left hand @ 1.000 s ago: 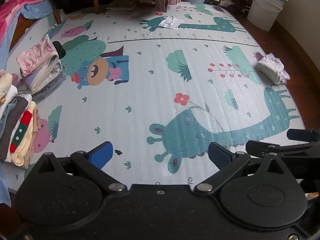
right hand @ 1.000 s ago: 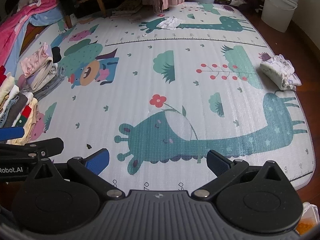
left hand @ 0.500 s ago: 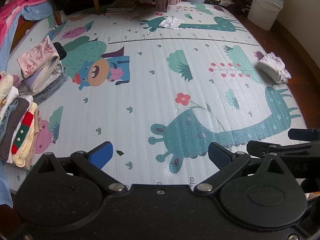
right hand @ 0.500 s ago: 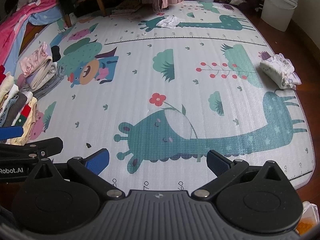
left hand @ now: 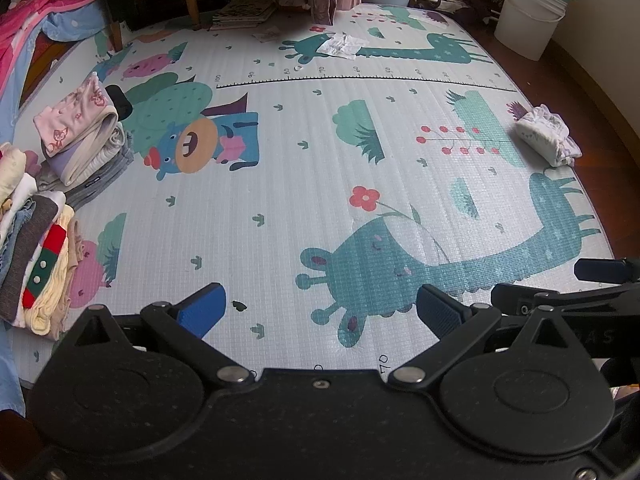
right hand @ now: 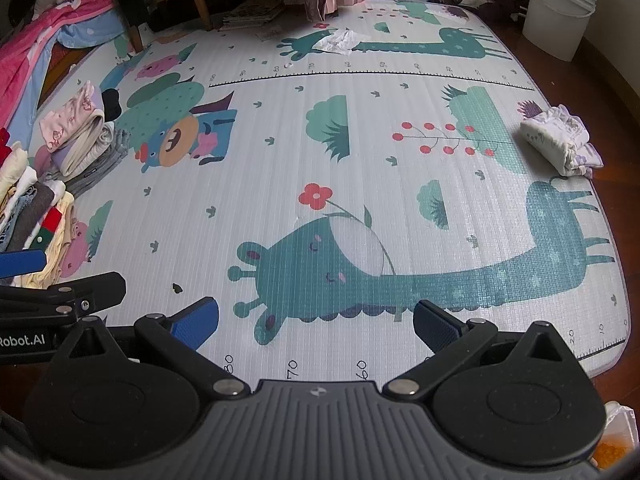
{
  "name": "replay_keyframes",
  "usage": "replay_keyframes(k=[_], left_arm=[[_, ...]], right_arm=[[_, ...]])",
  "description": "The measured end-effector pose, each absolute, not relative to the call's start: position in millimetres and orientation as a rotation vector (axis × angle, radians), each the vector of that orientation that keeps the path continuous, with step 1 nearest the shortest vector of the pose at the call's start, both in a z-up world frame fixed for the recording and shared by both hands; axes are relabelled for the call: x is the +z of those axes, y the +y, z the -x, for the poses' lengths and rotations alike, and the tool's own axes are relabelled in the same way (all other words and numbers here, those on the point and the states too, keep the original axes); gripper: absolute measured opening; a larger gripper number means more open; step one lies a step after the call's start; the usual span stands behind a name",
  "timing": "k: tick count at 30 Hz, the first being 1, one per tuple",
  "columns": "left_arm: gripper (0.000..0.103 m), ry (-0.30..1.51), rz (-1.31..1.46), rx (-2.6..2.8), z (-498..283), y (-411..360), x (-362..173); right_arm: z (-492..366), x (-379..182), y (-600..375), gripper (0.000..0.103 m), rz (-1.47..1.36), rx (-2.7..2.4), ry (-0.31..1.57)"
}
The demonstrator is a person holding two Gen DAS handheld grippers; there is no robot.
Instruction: Fold clothes
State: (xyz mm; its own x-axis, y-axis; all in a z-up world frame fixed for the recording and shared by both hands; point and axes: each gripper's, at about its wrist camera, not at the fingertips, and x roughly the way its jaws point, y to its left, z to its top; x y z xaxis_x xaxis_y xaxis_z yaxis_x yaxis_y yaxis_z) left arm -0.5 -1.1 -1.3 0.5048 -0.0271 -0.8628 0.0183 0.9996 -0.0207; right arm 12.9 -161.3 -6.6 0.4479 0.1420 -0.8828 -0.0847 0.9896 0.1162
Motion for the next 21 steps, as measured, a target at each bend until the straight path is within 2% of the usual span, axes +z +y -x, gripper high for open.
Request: replay_keyframes(k=[21], left_arm=[[0.103,1.042,0.012,-0.029,-0.4,-2.4,-1.1]], right_arm=[[-13.9,-6.1,-161.3,0.103,-0.057,0.141,1.104]])
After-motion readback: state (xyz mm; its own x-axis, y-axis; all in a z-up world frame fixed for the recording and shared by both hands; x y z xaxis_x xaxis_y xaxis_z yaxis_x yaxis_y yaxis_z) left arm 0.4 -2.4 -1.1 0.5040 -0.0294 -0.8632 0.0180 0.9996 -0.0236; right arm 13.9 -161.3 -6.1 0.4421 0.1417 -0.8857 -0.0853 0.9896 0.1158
